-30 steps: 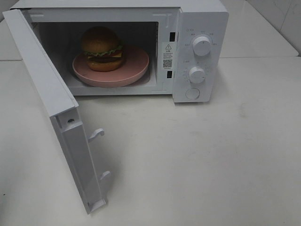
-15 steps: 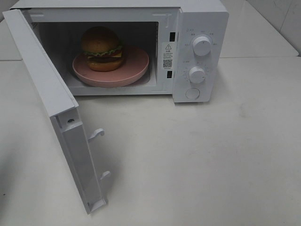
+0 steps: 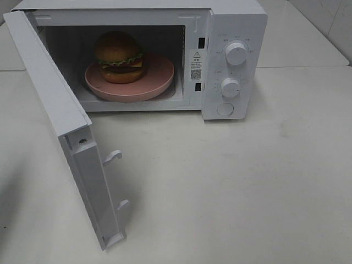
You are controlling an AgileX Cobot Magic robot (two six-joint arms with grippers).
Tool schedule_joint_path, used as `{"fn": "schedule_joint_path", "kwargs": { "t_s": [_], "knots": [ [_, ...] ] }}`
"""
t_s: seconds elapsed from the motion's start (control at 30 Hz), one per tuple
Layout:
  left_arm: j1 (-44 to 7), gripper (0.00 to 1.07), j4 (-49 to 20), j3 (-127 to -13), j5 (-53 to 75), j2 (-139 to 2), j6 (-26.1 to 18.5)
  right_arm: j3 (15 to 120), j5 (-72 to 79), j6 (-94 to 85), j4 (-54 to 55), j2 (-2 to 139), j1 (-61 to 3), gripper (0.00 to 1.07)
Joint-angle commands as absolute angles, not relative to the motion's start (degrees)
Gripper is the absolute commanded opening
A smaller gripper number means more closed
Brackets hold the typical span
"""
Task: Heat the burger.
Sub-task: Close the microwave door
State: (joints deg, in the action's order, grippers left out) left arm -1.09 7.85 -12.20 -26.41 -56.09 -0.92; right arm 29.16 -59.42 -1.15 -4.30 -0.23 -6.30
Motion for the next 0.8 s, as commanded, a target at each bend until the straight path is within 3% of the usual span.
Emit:
{"fn": "schedule_joint_path", "kwargs": {
  "t_s": [0.03, 0.2, 0.4, 0.8],
  "knots": [
    [-1.20, 0.00, 10.66, -12.09, -31.80, -58.84, 0.00, 28.99, -59.13, -0.74, -4.64, -1.72, -6.36, 0.76],
    [-1.20, 0.00, 16.84, -12.09, -39.08, -65.09, 6.65, 28.99, -59.13, -0.74, -4.64, -1.72, -6.36, 0.76],
    [-1.20, 0.00, 24.06, -12.09, -48.70, -69.50, 10.26, 28.99, -59.13, -0.74, -4.64, -1.72, -6.36, 0.76],
    [-2.86, 0.00, 25.10, -14.21, -55.18, -75.86, 14.38, 28.99, -59.13, -0.74, -4.64, -1.72, -6.36, 0.76]
  ]
}}
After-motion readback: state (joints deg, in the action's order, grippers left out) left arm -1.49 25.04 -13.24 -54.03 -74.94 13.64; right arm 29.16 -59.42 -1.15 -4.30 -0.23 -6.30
